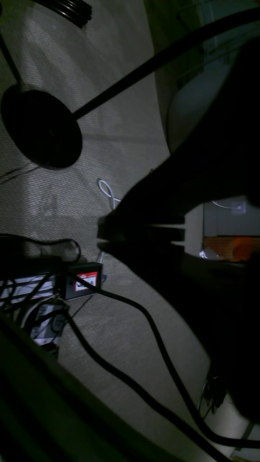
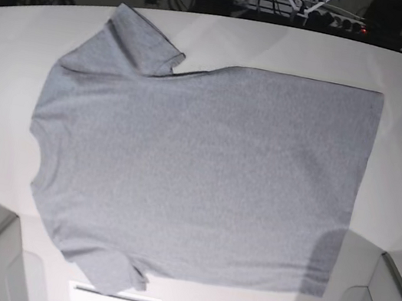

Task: Fold the T-shirt properly

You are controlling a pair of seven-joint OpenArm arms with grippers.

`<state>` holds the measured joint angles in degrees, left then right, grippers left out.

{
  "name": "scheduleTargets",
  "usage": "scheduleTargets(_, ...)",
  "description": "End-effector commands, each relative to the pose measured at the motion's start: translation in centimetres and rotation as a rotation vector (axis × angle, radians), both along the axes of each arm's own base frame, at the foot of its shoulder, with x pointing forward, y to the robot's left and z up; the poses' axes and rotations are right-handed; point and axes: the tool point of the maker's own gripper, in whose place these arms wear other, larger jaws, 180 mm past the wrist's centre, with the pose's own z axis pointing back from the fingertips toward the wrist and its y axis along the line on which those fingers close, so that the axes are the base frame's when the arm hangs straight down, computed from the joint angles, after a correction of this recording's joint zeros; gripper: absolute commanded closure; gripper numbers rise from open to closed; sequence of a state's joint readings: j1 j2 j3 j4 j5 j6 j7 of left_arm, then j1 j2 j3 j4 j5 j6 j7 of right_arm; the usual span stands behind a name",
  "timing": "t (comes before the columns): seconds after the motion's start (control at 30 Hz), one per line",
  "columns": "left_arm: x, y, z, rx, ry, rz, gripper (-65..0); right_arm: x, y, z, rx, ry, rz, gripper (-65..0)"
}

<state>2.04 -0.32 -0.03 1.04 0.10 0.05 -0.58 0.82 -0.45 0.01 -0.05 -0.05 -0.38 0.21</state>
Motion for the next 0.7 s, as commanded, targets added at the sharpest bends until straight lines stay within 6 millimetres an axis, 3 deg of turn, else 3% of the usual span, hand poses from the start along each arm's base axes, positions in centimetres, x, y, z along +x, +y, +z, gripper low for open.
scheduleTargets(0.0,-0.5,0.0,0.0,0.005,0.011,0.003,-19.4,0.2,-0.2,0.0,0.002,-0.005,-0.002,0.0)
scheduleTargets(0.07,-0.7,0.0,0.0,0.005,0.013,0.003,-30.8,0.2,-0.2,0.0,0.002,-0.005,0.002,0.0)
scheduleTargets(0.13,-0.2,0.0,0.0,0.004,0.001,0.002,-38.0,0.2,-0.2,0.0,0.002,-0.005,0.002,0.0)
scheduleTargets(0.3,0.3,0.0,0.0,0.004,-0.015,0.001,-38.7,-0.5,-0.2,0.0,0.002,0.006,0.005,0.0)
scheduleTargets(0.33,0.2,0.0,0.0,0.004,-0.013,0.001,-37.2,-0.7,-0.2,0.0,0.002,0.009,0.007,0.0)
scheduleTargets(0.4,-0.2,0.0,0.0,0.005,-0.009,0.001,-27.0,-0.7,-0.3,0.0,0.0,0.009,0.007,0.0)
scheduleTargets(0.5,-0.4,0.0,0.0,0.005,-0.009,0.001,0.0,-0.8,-1.4,0.0,-0.016,0.01,0.007,0.0)
scheduleTargets(0.67,-0.4,0.0,0.0,0.007,-0.009,0.001,0.0,-0.9,-1.5,0.0,-0.018,0.012,0.007,0.0)
